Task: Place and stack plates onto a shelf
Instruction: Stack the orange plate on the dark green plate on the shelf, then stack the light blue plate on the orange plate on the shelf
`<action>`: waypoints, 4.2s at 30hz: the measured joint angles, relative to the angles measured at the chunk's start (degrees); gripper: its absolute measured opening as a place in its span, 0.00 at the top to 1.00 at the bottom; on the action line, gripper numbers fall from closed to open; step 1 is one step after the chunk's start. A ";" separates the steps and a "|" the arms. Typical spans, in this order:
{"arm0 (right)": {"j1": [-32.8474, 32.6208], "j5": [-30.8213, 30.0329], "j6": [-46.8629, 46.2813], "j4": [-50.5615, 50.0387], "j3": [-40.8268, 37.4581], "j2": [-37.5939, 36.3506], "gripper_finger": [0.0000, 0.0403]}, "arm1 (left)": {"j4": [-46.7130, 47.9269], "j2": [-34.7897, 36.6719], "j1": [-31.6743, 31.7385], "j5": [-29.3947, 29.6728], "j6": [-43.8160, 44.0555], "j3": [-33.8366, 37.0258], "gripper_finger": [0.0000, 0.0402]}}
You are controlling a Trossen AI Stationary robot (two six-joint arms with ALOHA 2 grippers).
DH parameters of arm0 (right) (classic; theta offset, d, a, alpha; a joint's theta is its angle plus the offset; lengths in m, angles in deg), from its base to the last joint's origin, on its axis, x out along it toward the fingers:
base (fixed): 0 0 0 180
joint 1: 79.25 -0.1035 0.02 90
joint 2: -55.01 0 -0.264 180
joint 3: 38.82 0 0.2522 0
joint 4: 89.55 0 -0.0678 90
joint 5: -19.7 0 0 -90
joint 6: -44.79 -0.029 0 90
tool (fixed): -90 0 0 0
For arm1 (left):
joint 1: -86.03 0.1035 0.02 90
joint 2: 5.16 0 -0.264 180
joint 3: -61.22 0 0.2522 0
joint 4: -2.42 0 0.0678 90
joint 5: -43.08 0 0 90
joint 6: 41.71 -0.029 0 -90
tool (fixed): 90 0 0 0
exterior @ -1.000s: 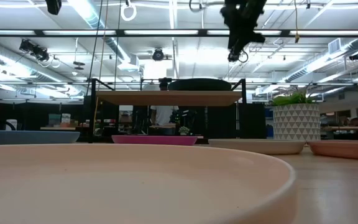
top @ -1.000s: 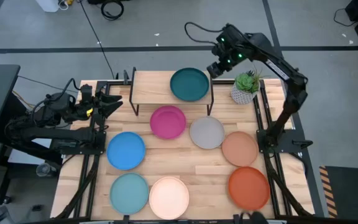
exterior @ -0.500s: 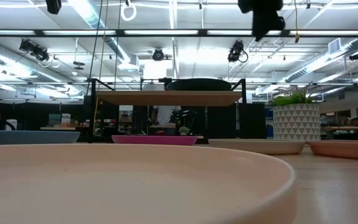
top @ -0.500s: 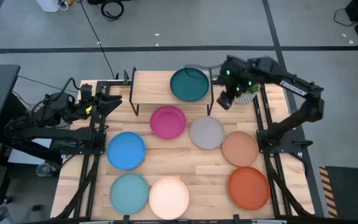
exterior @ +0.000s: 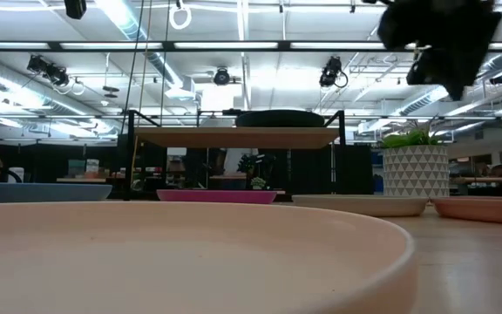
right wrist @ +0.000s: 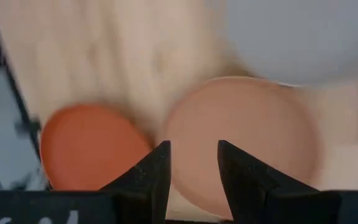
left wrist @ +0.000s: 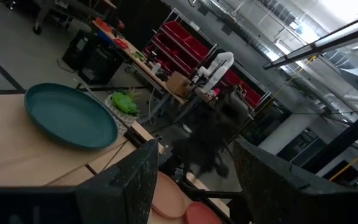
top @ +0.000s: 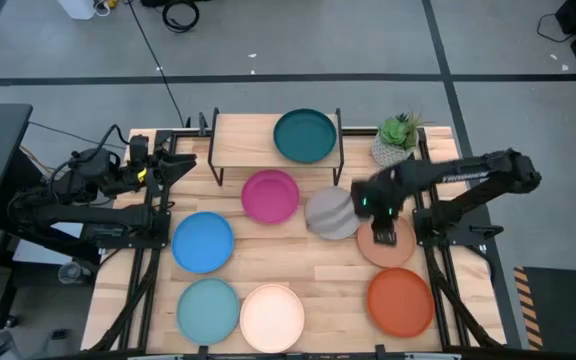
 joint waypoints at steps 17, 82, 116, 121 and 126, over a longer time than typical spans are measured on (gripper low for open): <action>-21.04 3.09 12.84 17.74 -4.30 17.97 0.58 | 0.02 -0.02 0.01 1.15 -0.08 0.00 0.46; 44.26 -4.07 -2.02 -16.38 66.73 36.44 0.97 | 2.66 -3.05 0.01 -3.34 -0.41 -6.31 0.46; 52.28 1.33 3.16 -20.05 72.73 43.03 0.59 | 22.81 -12.85 -0.03 -10.93 -7.27 -22.29 0.46; 49.57 -4.15 5.69 -19.96 72.70 35.42 0.58 | 32.29 -18.13 -0.06 -21.01 -5.55 -22.23 0.46; 44.13 -9.70 6.57 -20.03 72.70 28.69 0.58 | 40.82 -26.00 -0.84 -27.01 -6.42 -22.23 0.47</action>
